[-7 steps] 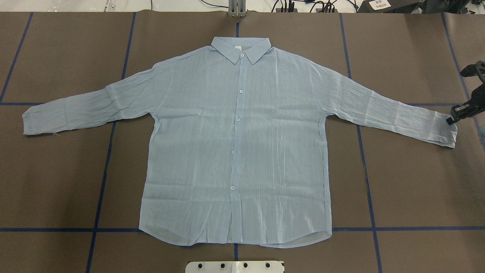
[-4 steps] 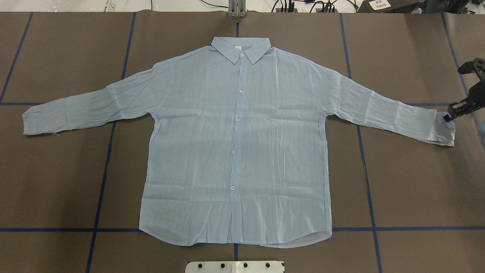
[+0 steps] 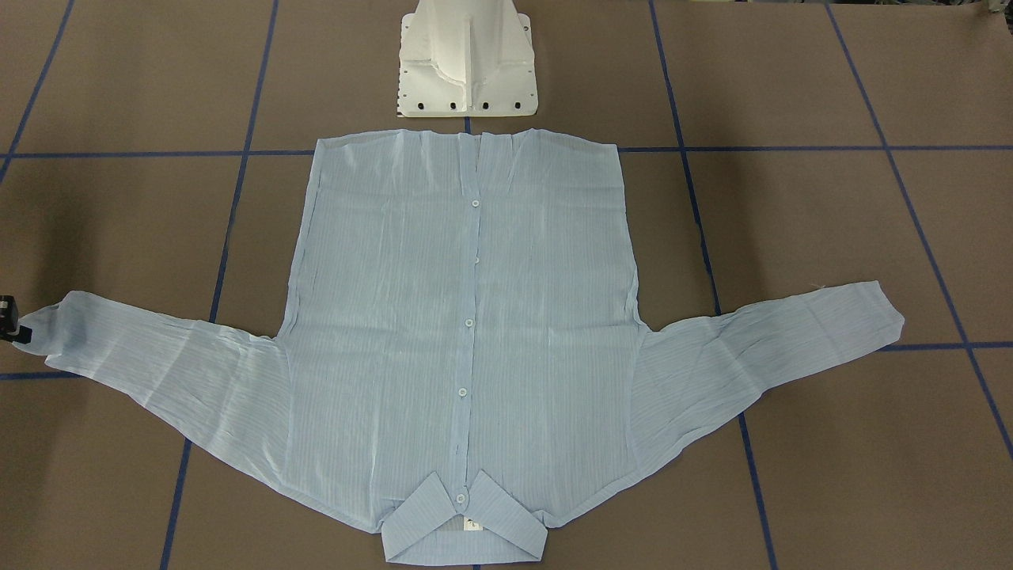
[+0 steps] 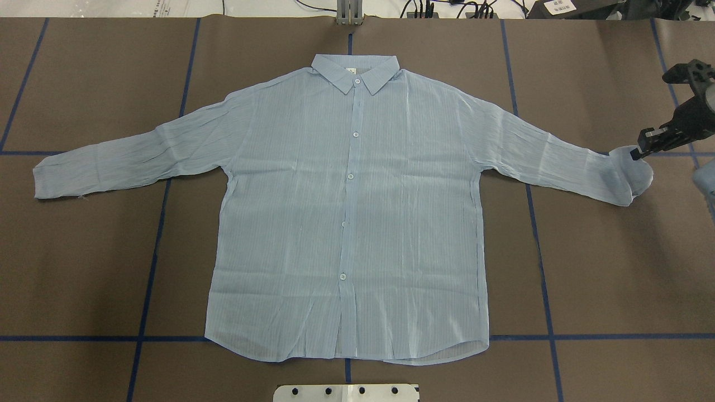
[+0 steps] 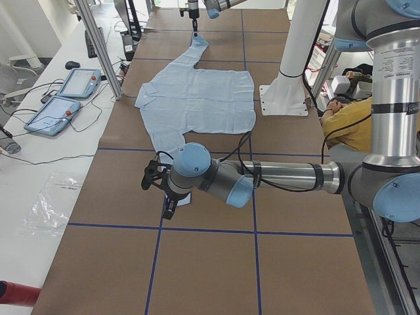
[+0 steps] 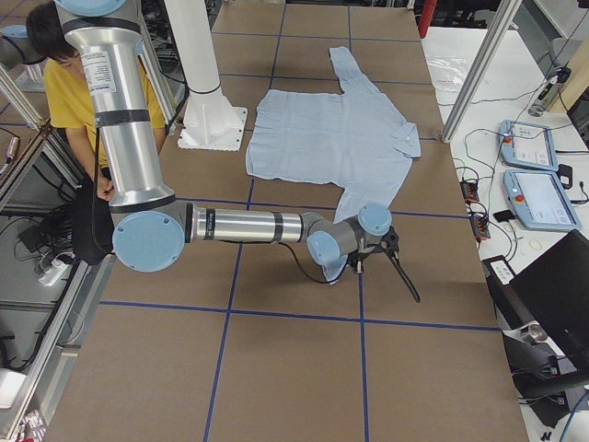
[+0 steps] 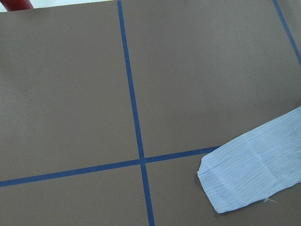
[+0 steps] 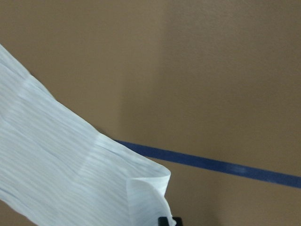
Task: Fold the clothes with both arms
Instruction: 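Lift the sleeve with the right gripper and carry it across toward the collar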
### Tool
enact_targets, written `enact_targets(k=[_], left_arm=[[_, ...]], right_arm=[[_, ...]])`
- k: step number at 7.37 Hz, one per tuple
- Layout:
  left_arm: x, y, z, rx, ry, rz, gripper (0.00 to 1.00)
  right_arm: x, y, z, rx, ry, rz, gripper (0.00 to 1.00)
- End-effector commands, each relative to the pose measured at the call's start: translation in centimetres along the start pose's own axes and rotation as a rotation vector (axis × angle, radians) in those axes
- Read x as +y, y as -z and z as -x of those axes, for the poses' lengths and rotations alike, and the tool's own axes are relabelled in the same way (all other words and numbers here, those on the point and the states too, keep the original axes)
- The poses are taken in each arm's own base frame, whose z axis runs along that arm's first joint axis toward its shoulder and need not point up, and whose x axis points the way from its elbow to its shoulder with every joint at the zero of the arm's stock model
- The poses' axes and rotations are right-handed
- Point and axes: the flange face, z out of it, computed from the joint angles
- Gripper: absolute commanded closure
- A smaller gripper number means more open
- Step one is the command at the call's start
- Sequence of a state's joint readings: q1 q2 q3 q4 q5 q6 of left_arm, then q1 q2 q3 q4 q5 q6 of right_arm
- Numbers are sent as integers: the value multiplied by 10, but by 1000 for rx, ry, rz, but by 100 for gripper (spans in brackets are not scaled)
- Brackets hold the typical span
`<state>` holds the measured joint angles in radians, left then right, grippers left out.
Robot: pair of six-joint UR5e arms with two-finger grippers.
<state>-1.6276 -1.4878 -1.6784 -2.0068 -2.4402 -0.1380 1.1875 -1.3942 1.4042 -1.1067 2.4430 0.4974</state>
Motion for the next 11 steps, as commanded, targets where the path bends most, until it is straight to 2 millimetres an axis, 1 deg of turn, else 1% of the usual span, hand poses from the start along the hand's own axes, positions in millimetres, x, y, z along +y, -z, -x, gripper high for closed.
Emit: enact_targets(k=[1, 2, 3, 4, 5, 6, 7, 8, 9, 11], left_arm=[[-3, 1, -4, 13, -14, -6, 1], [-6, 3, -6, 13, -20, -11, 1], [-10, 4, -10, 15, -28, -15, 1], [-12, 5, -12, 15, -33, -19, 1], [-15, 6, -13, 16, -37, -23, 1], [-16, 8, -15, 16, -41, -26, 1], [-18, 10, -18, 18, -47, -31, 1], [-20, 14, -23, 18, -55, -39, 1], [-20, 14, -25, 19, -59, -41, 1], [-20, 14, -25, 19, -59, -41, 1]], right_arm=[[16, -5, 128, -72, -116, 6, 100], [-3, 0, 198, -113, -189, -12, 100], [-9, -23, 282, -129, -251, -11, 100], [-21, -39, 365, -126, -345, -88, 100], [-49, -42, 426, -147, -411, -128, 100], [-84, -42, 478, -160, -461, -145, 100], [-114, -39, 537, -158, -454, -196, 100], [-125, -49, 586, -143, -443, -227, 100], [-126, -66, 602, -145, -427, -267, 100], [-124, -78, 613, -138, -429, -275, 100]])
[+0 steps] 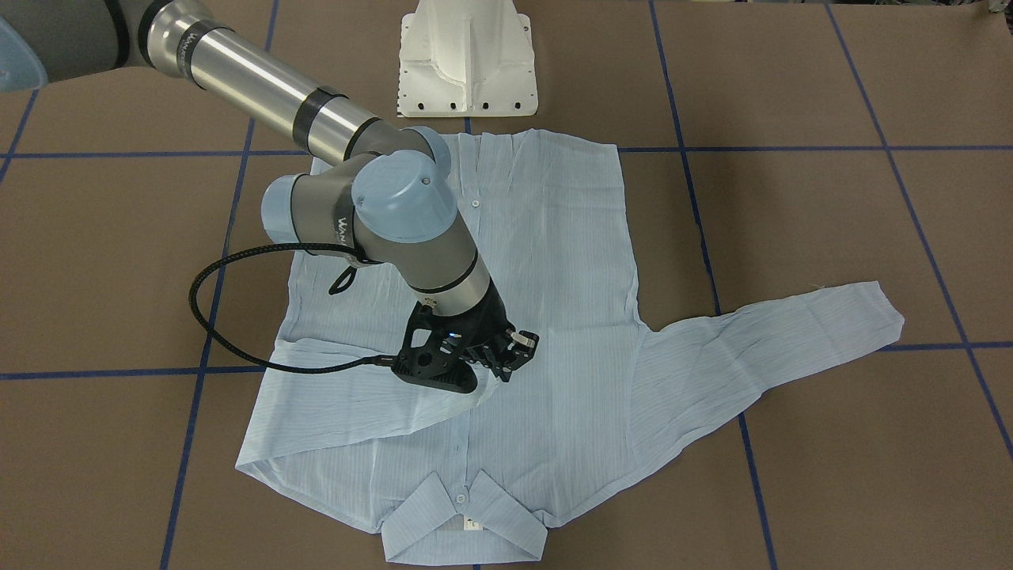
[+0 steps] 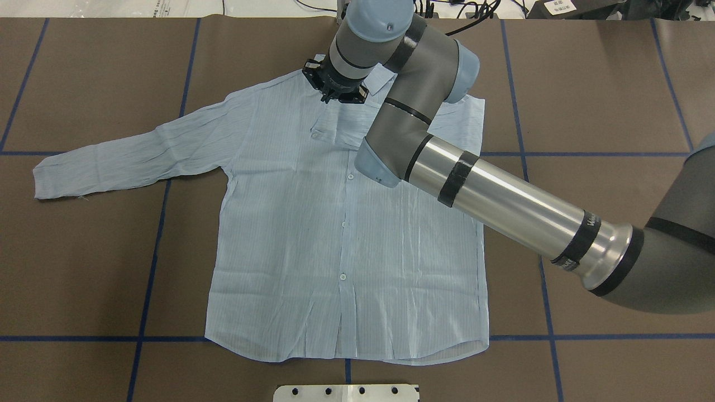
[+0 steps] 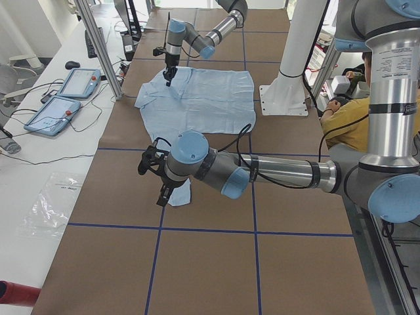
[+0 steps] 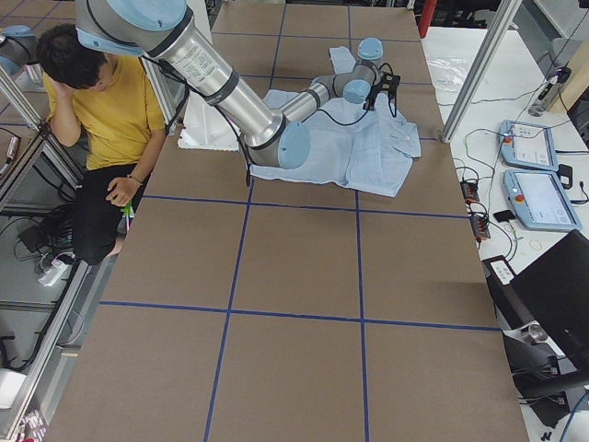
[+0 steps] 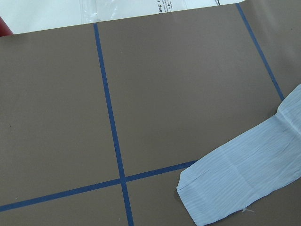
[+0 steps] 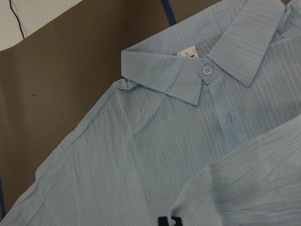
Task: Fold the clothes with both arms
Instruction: 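Open the right gripper near the collar while the left arm reaches out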
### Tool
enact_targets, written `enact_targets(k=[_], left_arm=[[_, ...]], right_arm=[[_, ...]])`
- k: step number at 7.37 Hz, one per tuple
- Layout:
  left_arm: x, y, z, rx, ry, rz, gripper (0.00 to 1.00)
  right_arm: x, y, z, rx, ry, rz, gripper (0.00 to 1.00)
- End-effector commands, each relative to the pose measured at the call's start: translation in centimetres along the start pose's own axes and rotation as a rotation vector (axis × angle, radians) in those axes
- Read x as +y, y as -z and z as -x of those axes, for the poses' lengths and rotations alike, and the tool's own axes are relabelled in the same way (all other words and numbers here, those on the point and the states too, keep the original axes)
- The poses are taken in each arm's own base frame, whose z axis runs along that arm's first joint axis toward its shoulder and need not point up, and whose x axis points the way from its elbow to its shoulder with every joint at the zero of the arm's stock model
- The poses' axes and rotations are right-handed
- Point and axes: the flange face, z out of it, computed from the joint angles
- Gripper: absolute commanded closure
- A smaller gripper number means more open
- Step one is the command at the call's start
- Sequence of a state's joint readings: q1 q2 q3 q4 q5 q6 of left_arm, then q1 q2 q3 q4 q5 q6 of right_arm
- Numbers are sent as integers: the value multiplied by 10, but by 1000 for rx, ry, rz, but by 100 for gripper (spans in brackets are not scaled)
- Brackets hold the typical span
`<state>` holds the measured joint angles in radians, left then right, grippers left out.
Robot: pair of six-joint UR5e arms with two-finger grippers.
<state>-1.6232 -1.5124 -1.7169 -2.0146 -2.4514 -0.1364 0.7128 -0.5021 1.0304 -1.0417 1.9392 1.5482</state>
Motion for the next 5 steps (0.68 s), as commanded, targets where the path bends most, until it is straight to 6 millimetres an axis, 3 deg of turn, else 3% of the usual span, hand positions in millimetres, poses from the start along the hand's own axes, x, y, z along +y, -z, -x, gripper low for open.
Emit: enact_targets(k=[1, 2, 3, 4, 5], left_arm=[[0, 0, 0, 0, -1, 0, 1], [0, 0, 0, 0, 0, 1, 1], [2, -9, 1, 2, 2, 16, 1], [3, -16, -1, 10, -2, 31, 1], [7, -24, 5, 10, 19, 49, 1]], right_arm=[[13, -15, 16, 9, 2, -5, 99], [23, -23, 30, 20, -22, 3, 70], [39, -33, 33, 22, -24, -38, 1], [62, -39, 43, 15, -54, -65, 0], [73, -32, 60, -6, -49, -56, 0]])
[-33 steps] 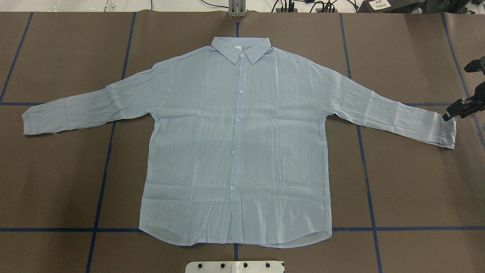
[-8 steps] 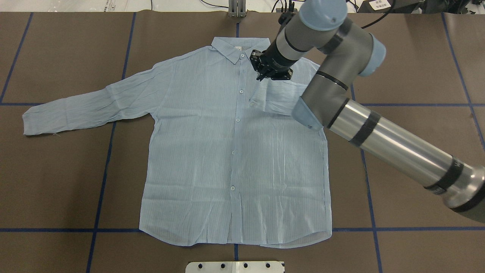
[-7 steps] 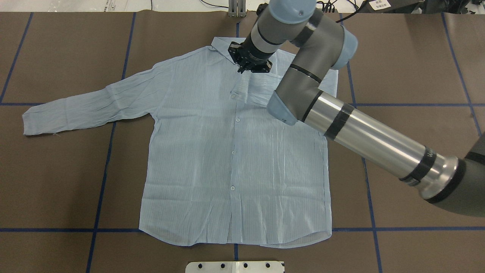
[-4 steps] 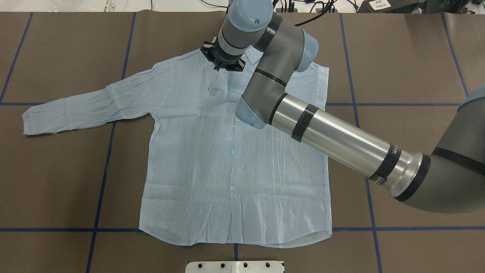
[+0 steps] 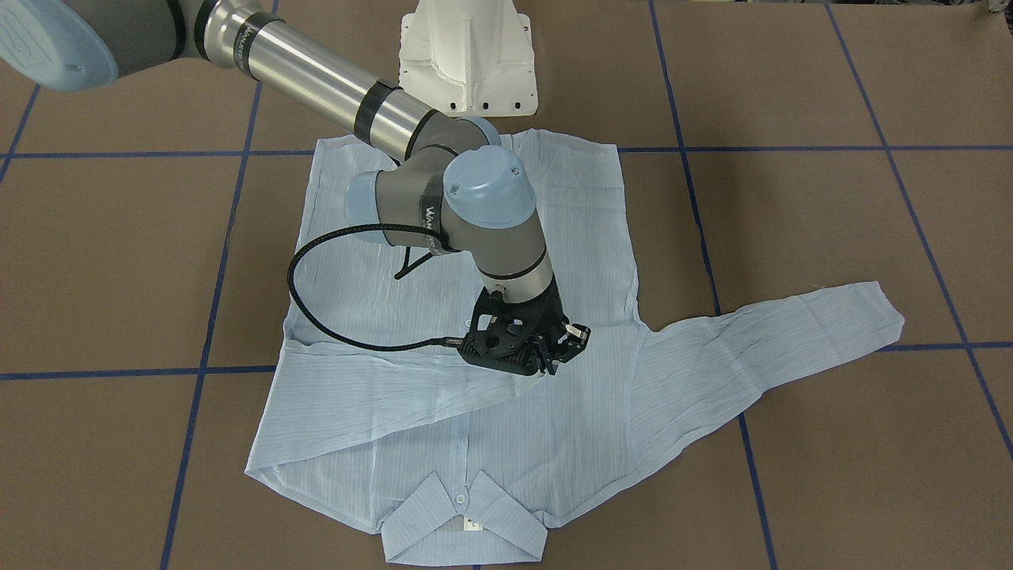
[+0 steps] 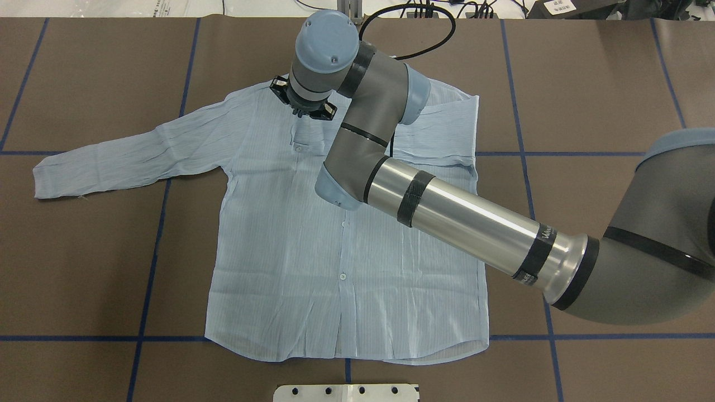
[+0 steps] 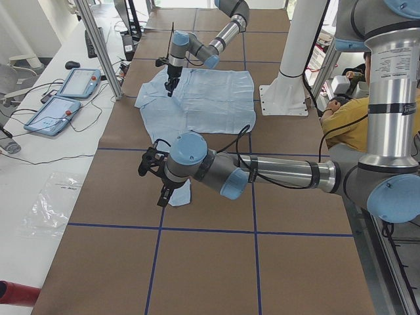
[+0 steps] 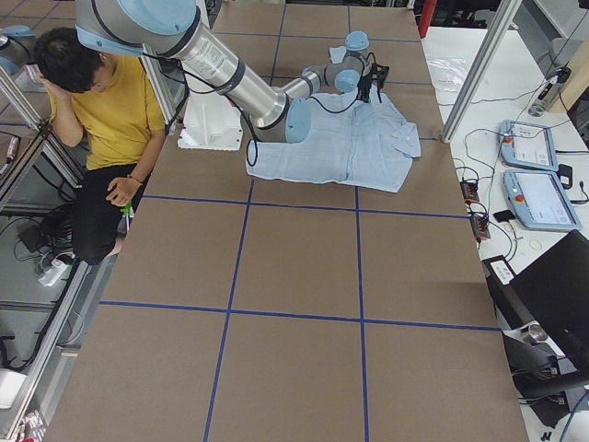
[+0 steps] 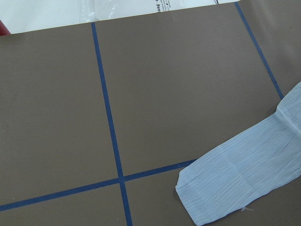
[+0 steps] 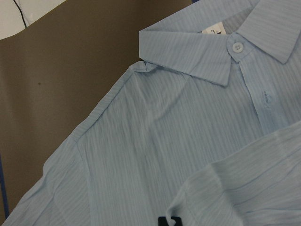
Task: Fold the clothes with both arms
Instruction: 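Open the right gripper near the collar while the left arm reaches out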
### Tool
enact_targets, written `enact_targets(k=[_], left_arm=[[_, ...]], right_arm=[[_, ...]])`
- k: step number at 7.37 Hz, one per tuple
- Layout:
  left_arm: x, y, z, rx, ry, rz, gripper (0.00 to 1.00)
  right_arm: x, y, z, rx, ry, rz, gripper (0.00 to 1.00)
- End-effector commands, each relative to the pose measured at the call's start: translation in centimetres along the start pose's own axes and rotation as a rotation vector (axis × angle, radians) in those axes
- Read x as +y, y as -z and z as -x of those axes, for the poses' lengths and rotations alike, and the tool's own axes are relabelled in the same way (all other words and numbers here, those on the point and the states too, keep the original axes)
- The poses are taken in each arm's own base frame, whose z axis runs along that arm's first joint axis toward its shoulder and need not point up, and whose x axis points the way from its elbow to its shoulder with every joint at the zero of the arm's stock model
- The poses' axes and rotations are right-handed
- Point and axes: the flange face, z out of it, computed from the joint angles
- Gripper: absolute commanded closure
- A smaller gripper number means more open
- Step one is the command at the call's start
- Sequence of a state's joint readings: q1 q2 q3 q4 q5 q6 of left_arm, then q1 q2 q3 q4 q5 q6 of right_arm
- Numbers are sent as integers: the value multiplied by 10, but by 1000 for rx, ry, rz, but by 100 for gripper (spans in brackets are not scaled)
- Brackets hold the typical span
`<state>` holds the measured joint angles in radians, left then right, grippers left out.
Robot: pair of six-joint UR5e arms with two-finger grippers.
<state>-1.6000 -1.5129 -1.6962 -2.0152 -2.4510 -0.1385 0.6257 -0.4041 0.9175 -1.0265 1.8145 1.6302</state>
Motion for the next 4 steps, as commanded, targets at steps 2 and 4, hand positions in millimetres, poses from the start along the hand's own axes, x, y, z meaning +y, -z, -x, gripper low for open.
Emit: enact_targets(k=[2, 4], left_arm=[[0, -54, -12, 22, 93, 76, 1], [18, -107, 3, 53, 108, 83, 1]], right_arm=[[39, 13, 38, -46, -13, -6, 0], [42, 21, 33, -59, -15, -2, 0]])
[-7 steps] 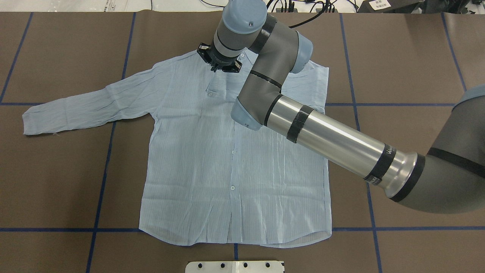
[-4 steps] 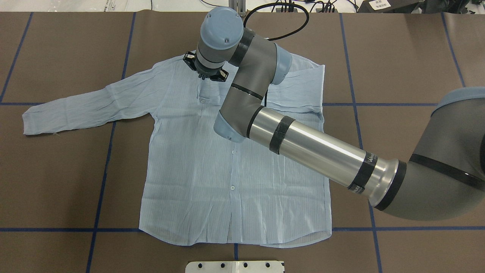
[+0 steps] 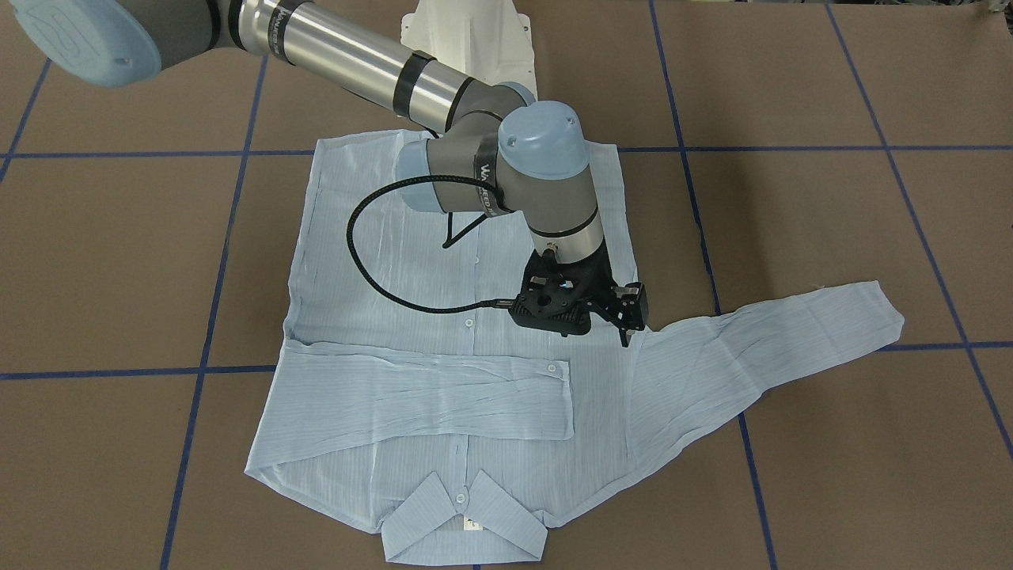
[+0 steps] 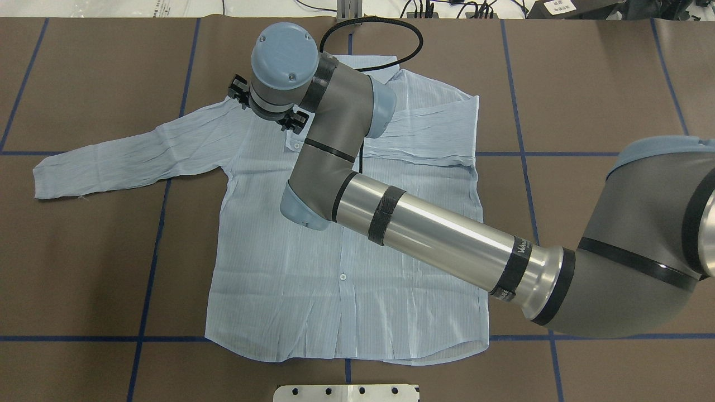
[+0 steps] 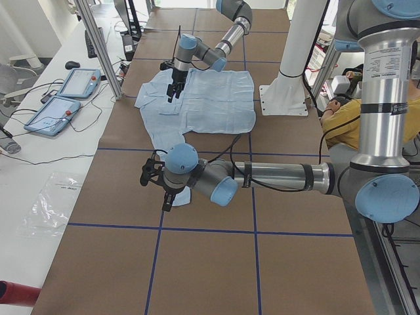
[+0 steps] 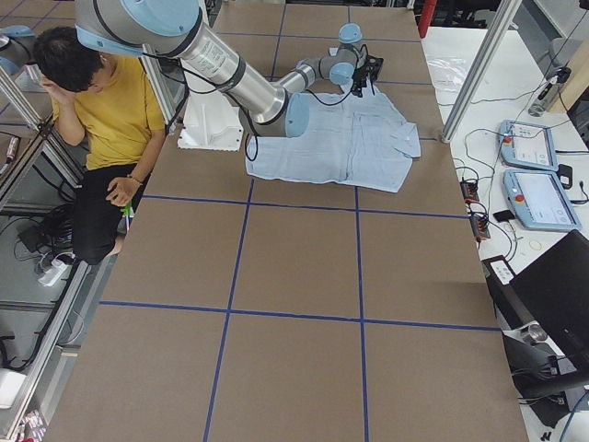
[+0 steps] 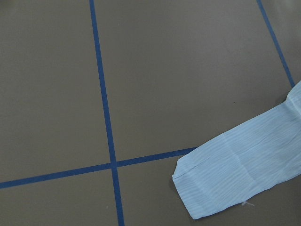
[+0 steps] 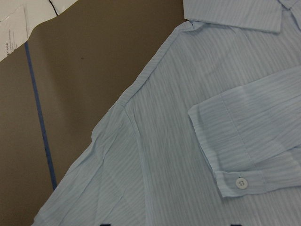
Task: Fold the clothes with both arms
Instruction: 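Open the right gripper near the collar while the left arm reaches out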
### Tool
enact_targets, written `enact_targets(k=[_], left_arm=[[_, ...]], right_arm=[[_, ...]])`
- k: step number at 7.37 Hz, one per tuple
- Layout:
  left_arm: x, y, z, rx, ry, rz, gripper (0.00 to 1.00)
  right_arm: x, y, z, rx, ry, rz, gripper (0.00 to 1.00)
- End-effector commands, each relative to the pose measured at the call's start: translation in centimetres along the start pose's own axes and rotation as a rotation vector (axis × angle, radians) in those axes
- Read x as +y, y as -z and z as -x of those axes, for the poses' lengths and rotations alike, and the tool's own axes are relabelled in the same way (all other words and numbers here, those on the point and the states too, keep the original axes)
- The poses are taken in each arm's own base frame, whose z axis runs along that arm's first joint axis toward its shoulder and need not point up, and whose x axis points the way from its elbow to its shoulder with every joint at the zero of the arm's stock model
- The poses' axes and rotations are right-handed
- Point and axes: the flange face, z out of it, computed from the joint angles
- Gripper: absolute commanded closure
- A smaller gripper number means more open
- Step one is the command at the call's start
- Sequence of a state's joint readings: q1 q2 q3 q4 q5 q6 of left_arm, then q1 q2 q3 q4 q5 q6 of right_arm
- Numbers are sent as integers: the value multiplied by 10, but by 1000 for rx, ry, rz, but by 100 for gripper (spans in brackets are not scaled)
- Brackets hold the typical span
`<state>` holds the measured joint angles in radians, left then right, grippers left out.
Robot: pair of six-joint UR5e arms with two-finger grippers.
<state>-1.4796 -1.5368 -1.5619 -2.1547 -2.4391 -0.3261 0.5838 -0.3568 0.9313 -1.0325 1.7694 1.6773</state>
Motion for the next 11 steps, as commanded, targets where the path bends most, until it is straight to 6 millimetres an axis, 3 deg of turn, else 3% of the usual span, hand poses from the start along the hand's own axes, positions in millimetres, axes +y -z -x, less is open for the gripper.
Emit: enact_targets(k=[1, 3, 4, 5, 7, 11], left_arm=[[-4, -65, -2, 24, 24, 45, 1], [-17, -114, -31, -91, -34, 45, 6], [-26, -125, -28, -93, -34, 50, 14], [-22, -149, -32, -75, -62, 67, 19], [-28, -173, -37, -67, -54, 97, 25], [-15, -201, -40, -49, -39, 169, 30]], right_arm=[[-2, 10, -36, -25, 25, 3, 0], [-17, 22, -79, -36, 41, -12, 0], [-20, 19, -86, -28, 69, -15, 0], [-21, 17, -91, -26, 73, -16, 0], [-22, 15, -97, -23, 85, -18, 0], [-22, 15, -97, -25, 87, -18, 0]])
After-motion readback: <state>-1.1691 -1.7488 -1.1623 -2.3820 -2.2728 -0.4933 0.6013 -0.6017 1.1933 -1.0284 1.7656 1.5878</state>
